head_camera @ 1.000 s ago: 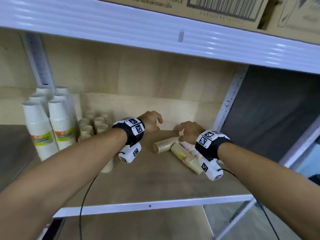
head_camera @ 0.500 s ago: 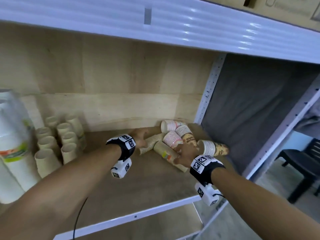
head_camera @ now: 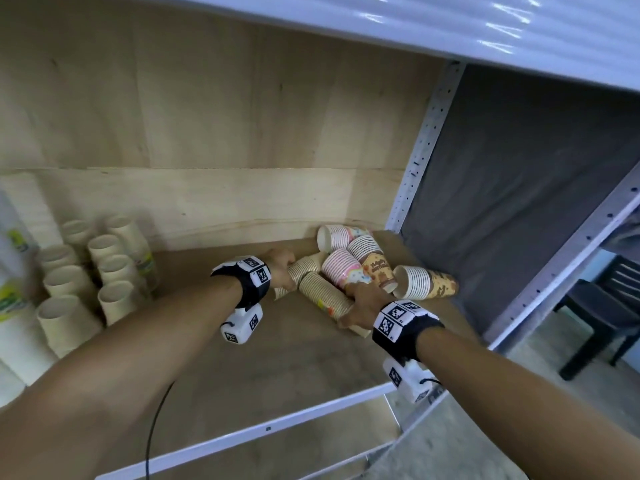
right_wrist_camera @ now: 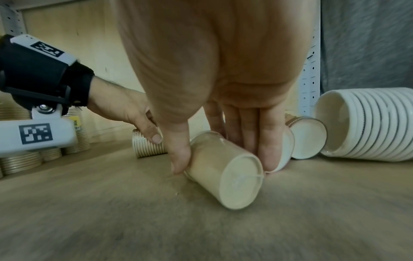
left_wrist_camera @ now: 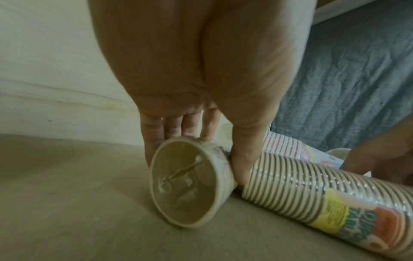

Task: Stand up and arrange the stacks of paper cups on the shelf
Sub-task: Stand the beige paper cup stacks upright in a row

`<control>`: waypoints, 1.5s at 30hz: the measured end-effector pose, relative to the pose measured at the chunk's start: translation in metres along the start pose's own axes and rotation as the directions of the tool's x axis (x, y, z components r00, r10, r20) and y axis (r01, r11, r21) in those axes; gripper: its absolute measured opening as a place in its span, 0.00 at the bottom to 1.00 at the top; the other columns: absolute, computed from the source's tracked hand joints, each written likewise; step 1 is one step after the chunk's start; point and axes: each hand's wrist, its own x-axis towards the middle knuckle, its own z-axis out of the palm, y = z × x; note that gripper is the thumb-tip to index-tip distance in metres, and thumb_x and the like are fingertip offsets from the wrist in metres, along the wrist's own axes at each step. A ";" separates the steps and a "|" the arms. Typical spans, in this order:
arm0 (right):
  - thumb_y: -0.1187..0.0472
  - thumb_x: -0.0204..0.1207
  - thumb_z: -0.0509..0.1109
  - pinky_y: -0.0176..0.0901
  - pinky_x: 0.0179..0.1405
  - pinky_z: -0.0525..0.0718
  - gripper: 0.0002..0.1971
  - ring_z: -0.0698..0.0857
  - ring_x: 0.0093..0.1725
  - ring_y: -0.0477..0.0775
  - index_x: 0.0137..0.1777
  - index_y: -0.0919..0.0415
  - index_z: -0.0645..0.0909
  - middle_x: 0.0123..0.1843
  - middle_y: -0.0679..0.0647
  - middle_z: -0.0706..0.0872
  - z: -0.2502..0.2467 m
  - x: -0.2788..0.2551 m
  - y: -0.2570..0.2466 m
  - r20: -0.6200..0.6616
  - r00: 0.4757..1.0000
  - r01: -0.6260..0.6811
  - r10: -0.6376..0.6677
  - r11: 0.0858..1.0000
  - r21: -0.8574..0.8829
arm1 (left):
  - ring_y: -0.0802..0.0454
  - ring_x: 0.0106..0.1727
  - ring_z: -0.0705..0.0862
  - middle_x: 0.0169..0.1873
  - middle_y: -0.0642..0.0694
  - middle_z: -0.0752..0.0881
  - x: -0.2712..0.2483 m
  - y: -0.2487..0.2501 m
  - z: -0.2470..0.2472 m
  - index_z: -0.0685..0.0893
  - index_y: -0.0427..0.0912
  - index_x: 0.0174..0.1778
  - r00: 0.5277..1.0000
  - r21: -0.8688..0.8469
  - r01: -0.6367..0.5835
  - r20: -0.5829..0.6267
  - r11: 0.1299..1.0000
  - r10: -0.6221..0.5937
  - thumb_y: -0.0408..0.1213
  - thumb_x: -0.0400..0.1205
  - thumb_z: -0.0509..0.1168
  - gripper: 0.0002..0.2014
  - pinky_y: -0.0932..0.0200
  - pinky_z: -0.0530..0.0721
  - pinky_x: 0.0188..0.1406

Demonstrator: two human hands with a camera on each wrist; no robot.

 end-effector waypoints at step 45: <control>0.55 0.64 0.80 0.58 0.60 0.85 0.31 0.83 0.65 0.60 0.67 0.62 0.78 0.65 0.59 0.84 -0.077 -0.028 -0.071 -0.177 0.953 0.275 -0.246 0.947 0.166 | 0.50 0.58 0.83 0.55 0.54 0.84 -0.078 -0.016 0.013 0.75 0.51 0.67 0.988 -0.426 -0.010 -0.141 0.905 -0.056 0.31 0.65 0.80 0.36 0.50 0.82 0.61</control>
